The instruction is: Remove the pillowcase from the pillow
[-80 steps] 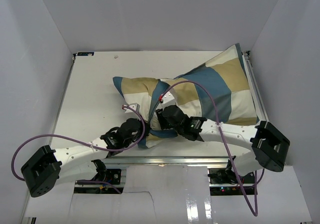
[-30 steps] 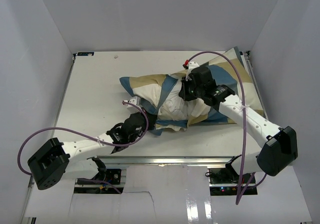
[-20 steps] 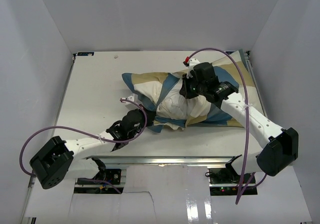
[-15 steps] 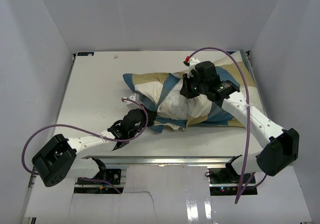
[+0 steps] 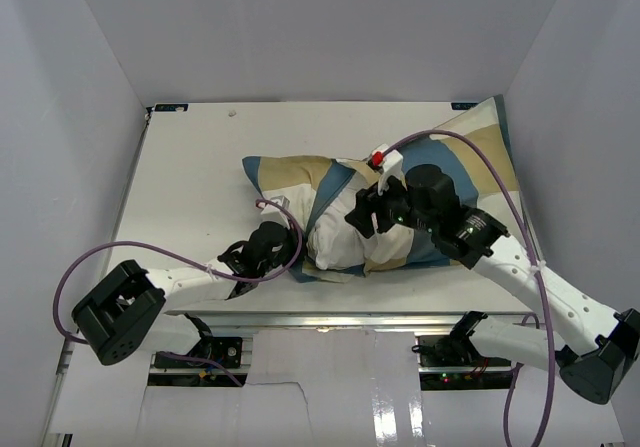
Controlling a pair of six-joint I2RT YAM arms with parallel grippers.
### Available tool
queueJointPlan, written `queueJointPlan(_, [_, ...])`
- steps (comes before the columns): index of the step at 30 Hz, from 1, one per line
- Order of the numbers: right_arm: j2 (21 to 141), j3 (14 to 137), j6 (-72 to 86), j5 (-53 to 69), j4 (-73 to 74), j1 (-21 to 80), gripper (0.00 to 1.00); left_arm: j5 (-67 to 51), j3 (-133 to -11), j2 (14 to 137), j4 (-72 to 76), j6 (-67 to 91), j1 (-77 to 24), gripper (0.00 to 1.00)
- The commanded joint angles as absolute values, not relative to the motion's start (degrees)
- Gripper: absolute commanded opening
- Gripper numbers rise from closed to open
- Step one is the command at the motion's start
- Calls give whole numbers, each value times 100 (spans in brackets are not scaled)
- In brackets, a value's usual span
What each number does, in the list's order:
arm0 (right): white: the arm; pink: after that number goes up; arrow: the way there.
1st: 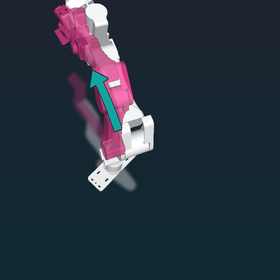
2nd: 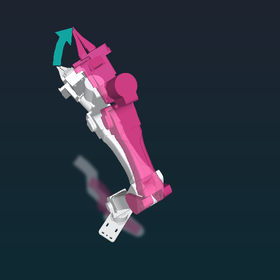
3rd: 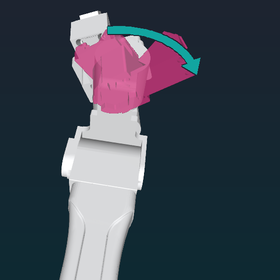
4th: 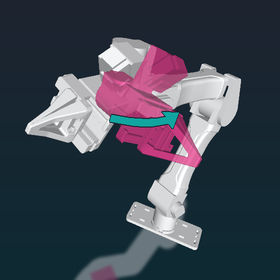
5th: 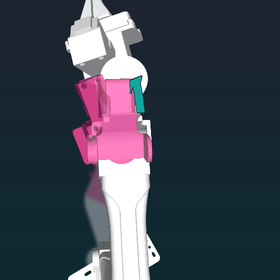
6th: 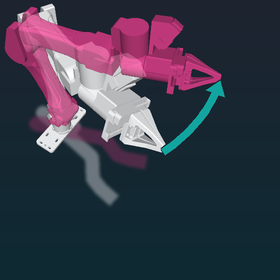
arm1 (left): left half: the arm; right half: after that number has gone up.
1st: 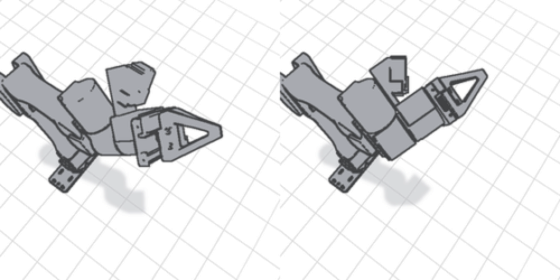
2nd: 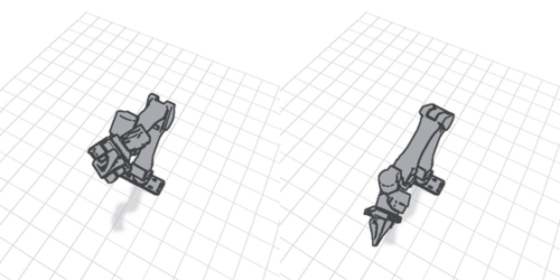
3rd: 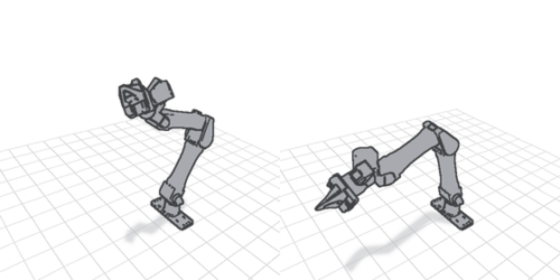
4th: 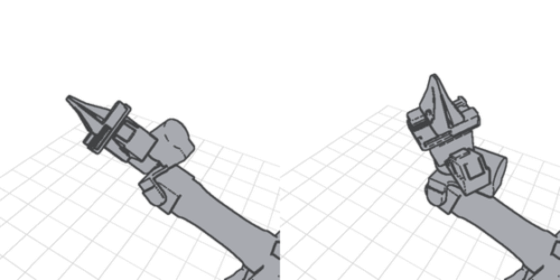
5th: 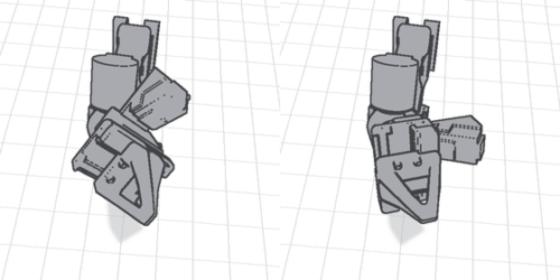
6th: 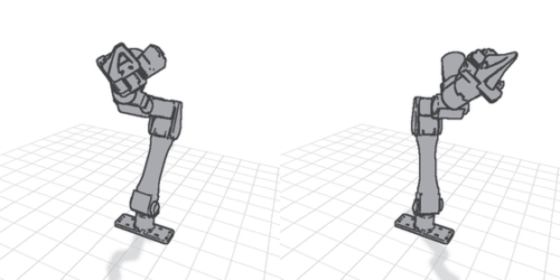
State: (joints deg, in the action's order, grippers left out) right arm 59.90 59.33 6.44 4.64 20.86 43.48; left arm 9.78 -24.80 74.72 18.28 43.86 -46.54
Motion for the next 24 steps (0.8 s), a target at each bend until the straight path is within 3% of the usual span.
queueJointPlan(1, [5766, 5705, 519, 18, 1592, 4903, 70, 703, -2356, 7427, 1582, 4262, -4623, 0])
queueJointPlan(2, [5740, 5556, 449, -104, 1513, 5070, 76, 712, -2338, 7401, 1617, 4271, -4623, 0])
queueJointPlan(8, [6134, 4968, 27, -1080, 994, 6081, 92, 659, -2224, 7111, 1661, 4368, -4623, 0])
queueJointPlan(15, [7399, 4711, -80, -2695, 220, 6504, 95, 747, -2074, 6847, 1644, 4386, -4623, 0])
queueJointPlan(16, [7522, 4711, -44, -3072, 202, 6495, 93, 764, -2048, 6812, 1644, 4377, -4623, 0])
queueJointPlan(18, [7795, 4737, 228, -3277, 202, 6460, 76, 782, -2004, 6715, 1626, 4386, -4623, 0])
queueJointPlan(19, [7831, 4737, 420, -3418, 193, 6390, 55, 826, -1978, 6645, 1591, 4377, -4614, 0])
queueJointPlan(24, [7165, 4544, 615, -3437, 193, 6092, 27, 1142, -2013, 6434, 1108, 4430, -4614, 0])
